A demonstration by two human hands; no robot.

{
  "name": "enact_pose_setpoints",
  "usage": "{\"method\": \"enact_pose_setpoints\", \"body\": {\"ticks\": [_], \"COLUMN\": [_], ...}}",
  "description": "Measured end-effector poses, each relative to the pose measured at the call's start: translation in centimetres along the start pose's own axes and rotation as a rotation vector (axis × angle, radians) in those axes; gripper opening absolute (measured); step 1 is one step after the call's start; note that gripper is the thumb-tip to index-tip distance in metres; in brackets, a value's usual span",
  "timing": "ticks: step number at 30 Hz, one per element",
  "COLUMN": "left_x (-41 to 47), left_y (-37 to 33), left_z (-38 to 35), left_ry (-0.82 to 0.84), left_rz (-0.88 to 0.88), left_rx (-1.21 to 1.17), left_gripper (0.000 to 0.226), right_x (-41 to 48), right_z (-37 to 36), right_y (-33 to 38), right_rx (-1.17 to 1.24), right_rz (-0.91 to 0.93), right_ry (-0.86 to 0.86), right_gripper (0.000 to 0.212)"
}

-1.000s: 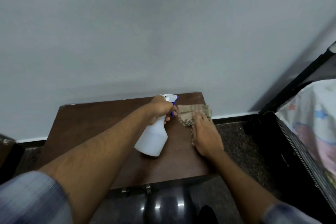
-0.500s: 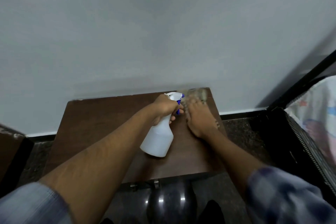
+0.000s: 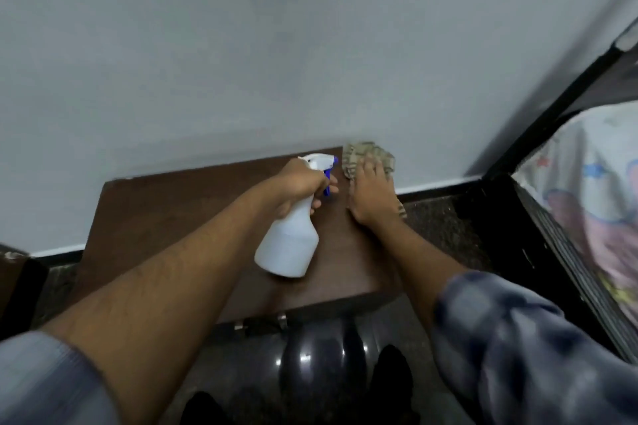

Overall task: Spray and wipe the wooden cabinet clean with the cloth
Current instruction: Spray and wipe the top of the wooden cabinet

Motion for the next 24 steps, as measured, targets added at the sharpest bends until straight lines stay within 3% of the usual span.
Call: {"method": "enact_pose_setpoints", "body": {"ticks": [5,8,11,15,17,20,24], "left_x": [-2.6,-3.9,-5.2,-7.0,-7.5,-8.2,-8.9], "left_y": [2.2,3.7,4.5,5.7,6.1,6.2,6.7], "left_z": [-1.5,-3.3,-4.4,-4.3,-4.2,-4.3,-3.7], "left_ry": [-0.027,0.023,0.031,-0.033,-0.031,-0.020,-0.049], "left_rz": [0.017,0.038,0.025,0.042,0.038,0.039,0.042], "left_rx": [-0.054,-0.038,-0.029,-0.108,-0.097,-0.059,-0.047], "left_gripper": [0.031,0.032,0.029,0.030,0.030,0.025,0.027], "right_x": [-10.5,-10.1,-9.7,-13.7,-11.4,-8.6,-14.7], "right_z": [-3.6,-2.8,-3.0,-4.3,-3.2,-2.4,-4.5], "right_y": [-0.1,-2.7,-1.1,-1.1,-2.4,-1.4,-0.8], "right_rx": [-0.003,0.004,0.021,0.012,0.012,0.033,0.001], "right_rz": [0.300,0.185,0.076,0.370,0.325,0.105,0.403], "right_ry": [0.035,-0.024,-0.041,0.070,0.077,0.056,0.057], "right_gripper": [0.061,0.062,0.062,0.062,0.063,0.066,0.069]}}
Point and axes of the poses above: each hand's wrist, its own x-axis towards the middle knuckle, its own z-axis out of the back of the hand, y = z × x, the point moved 7 cm from there along x, towards the middle knuckle, and after that the axes turned 6 degrees about x, right-handed, at the moved point
